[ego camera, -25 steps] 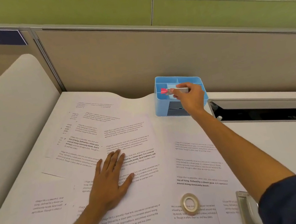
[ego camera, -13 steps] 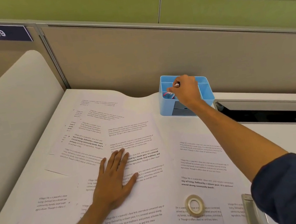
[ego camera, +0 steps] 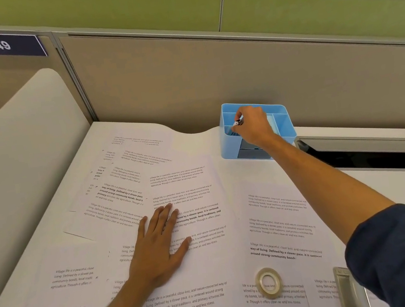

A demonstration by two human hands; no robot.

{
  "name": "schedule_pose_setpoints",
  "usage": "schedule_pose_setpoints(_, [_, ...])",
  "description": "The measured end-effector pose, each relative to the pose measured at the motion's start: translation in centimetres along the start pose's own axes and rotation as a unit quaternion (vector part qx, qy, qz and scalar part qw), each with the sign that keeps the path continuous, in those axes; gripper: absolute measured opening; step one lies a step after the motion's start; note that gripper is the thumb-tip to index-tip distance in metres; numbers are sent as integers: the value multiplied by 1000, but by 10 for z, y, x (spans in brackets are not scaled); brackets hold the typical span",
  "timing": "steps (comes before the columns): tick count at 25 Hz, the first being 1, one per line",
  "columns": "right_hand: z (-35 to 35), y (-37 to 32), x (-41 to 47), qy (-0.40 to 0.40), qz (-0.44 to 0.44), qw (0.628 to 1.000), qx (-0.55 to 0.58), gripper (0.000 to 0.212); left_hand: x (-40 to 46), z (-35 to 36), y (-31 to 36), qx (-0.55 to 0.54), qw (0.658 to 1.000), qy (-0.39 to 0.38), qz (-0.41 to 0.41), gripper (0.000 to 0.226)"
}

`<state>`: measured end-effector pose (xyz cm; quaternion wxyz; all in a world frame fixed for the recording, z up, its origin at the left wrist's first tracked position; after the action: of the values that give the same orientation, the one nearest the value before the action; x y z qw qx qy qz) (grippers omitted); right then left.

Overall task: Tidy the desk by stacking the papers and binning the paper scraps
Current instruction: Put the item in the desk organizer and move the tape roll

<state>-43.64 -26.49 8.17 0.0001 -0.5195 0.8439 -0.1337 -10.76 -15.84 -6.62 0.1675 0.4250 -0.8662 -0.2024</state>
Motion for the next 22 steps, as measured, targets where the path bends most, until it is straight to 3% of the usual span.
schedule_pose_setpoints(6, [10,-8,4,-33,-44,998,-15,23,0,0,0,5,1000,0,2,76])
schedule_pose_setpoints(15, [8,-1,-2,-7,-19,1000,-15,21,-1,2,-1,10,1000,1,3,75])
schedule_pose_setpoints(22, [-9,-7,-79,28,-37,998,50,25,-2,-4,5,5,1000,8,7,78])
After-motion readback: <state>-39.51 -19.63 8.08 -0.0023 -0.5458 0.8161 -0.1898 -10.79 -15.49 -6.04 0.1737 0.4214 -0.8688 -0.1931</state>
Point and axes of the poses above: each hand's wrist, its own x-axis towards the middle knuckle, its own z-axis out of the palm, y = z × x, the point moved 6 cm from there along x, towards the middle knuckle, and after that the axes turned 12 degrees about -x, right-handed, at the moved point
